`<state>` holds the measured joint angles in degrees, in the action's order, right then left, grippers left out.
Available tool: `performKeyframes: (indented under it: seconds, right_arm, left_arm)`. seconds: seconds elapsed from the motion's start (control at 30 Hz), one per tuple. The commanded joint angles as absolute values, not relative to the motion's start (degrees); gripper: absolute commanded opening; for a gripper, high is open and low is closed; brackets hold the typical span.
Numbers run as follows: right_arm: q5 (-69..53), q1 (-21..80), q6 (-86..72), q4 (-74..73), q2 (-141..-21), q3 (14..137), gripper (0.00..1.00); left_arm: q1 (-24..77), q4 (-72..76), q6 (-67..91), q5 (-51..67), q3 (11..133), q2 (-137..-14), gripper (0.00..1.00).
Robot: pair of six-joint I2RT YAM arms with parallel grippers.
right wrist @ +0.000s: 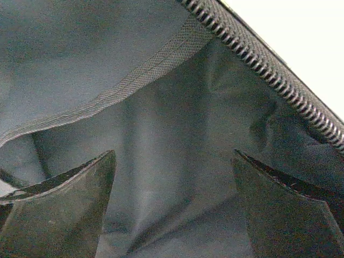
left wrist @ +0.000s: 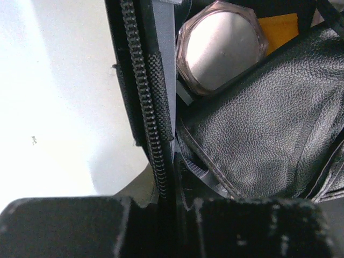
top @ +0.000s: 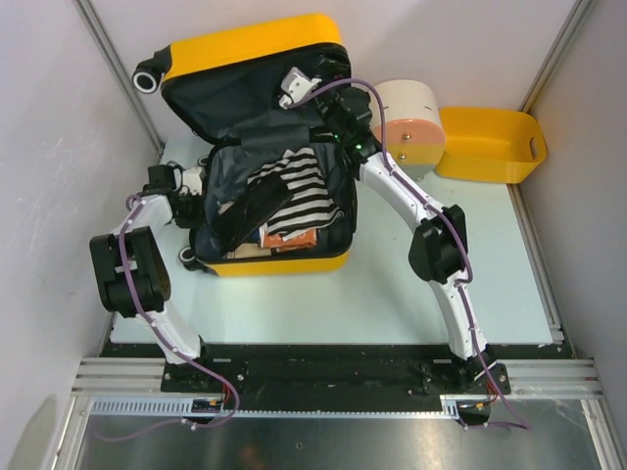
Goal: Open, take out, and arrange the luggage
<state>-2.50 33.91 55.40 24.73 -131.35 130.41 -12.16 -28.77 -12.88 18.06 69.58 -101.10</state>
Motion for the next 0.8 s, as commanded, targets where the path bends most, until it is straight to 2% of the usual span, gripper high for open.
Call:
performKeyframes:
  seconds: [0.0,0.17,0.27,0.4,0.53,0.73,0.77]
  right_arm:
    - [-0.88,31.38,56.51,27.33,-133.41,136.93,0.93]
    - [-0.36,29.27,57.57,29.44,-135.35,137.64,0.98]
    - [-0.09,28.74,56.78,29.62,-134.74,137.20,1.00]
    - [-2.37,28.92,54.41,30.23,-129.91,131.24,1.00]
    - [-5.71,29.79,52.74,30.50,-123.94,120.97,1.00]
    - [-6.86,31.20,49.93,29.01,-116.47,113.04,1.00]
    - [-6.42,31.38,49.31,28.39,-115.67,111.55,1.00]
  left_arm:
    - [-15.11,-40.52,-28.12,18.02,67.32,-99.23,0.00]
    - [-15.38,-40.43,-26.46,19.86,68.38,-99.14,0.00]
    - [-15.38,-40.43,-24.88,20.56,69.08,-99.05,0.05]
    - [-15.29,-40.34,-23.03,21.44,69.26,-97.82,0.15]
    - [-15.29,-40.25,-20.22,23.99,69.61,-96.51,0.19]
    - [-15.55,-39.99,-17.32,25.31,71.80,-95.80,0.27]
    - [-15.56,-39.82,-16.97,25.31,72.07,-95.71,0.32]
